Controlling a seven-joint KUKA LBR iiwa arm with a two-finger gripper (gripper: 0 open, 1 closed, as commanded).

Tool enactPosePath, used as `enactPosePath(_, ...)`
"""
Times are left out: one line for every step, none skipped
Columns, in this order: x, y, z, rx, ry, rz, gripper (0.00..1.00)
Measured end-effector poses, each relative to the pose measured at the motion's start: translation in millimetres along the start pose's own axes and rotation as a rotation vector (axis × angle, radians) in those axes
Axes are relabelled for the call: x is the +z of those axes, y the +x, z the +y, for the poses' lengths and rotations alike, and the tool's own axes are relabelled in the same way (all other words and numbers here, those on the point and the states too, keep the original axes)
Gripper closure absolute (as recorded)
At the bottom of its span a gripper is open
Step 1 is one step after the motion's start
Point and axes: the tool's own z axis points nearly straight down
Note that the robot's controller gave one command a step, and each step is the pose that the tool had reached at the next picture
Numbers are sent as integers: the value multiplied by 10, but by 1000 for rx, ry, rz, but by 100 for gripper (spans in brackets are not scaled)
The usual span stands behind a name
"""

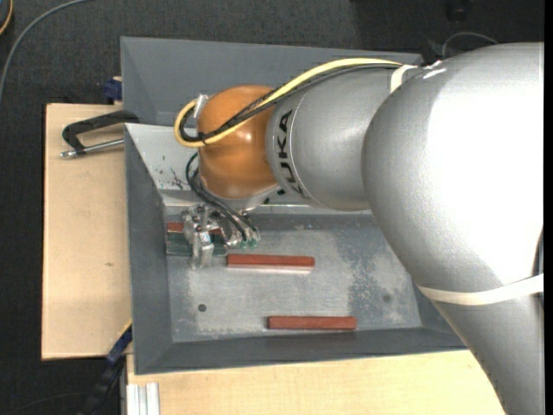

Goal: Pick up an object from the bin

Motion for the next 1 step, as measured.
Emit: enactPosePath(-1394, -30, 8, -88, 3, 10, 100)
